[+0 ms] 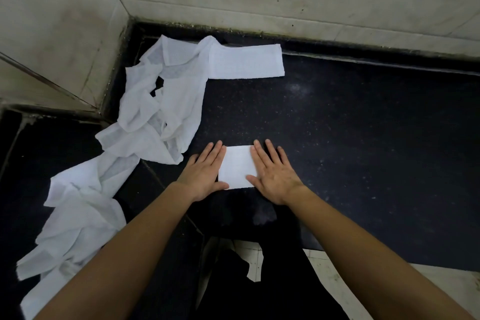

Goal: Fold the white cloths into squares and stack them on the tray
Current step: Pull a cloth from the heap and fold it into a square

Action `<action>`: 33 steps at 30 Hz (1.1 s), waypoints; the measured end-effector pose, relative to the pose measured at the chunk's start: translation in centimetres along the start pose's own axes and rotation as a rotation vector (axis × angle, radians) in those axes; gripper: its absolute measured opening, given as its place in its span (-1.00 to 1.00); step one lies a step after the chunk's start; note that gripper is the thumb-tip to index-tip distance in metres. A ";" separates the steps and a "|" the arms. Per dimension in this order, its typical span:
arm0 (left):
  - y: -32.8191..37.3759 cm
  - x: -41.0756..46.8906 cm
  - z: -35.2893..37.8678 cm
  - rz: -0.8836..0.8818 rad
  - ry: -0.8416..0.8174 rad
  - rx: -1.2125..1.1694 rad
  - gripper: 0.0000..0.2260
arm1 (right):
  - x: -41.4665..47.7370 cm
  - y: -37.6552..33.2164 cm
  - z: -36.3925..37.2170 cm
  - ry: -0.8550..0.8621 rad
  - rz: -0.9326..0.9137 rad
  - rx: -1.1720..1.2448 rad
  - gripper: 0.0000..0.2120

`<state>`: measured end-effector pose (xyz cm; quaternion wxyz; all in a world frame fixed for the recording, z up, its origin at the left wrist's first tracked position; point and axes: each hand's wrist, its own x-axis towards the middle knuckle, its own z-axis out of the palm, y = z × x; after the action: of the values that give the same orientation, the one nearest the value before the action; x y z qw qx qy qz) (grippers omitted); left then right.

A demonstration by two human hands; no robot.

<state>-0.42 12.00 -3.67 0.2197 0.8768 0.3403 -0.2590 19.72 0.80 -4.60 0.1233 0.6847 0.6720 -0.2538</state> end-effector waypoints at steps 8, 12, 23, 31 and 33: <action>-1.0 -0.3 1.6 -0.014 -0.005 0.067 0.08 | 0.1 0.3 -0.2 -0.009 0.033 0.119 -0.20; -0.8 -0.6 1.4 -0.008 -0.006 0.000 0.11 | -0.4 -0.8 -1.3 0.258 0.301 0.590 -0.29; -0.4 -0.4 1.8 -0.038 0.155 -0.002 -0.10 | 1.0 -1.0 -2.2 0.039 0.609 0.938 -0.72; 1.2 -2.0 0.0 -0.247 0.365 -0.744 -0.37 | -0.6 -0.7 -4.4 0.195 0.550 1.507 -0.82; 2.0 -2.4 -0.8 -0.375 0.414 -1.151 -0.53 | -1.1 -0.7 -5.6 0.232 0.508 1.428 -0.83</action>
<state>-0.30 9.99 -1.18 0.5360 0.5760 0.6081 0.1057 20.11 2.76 0.80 -0.3656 0.7539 0.1755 -0.5169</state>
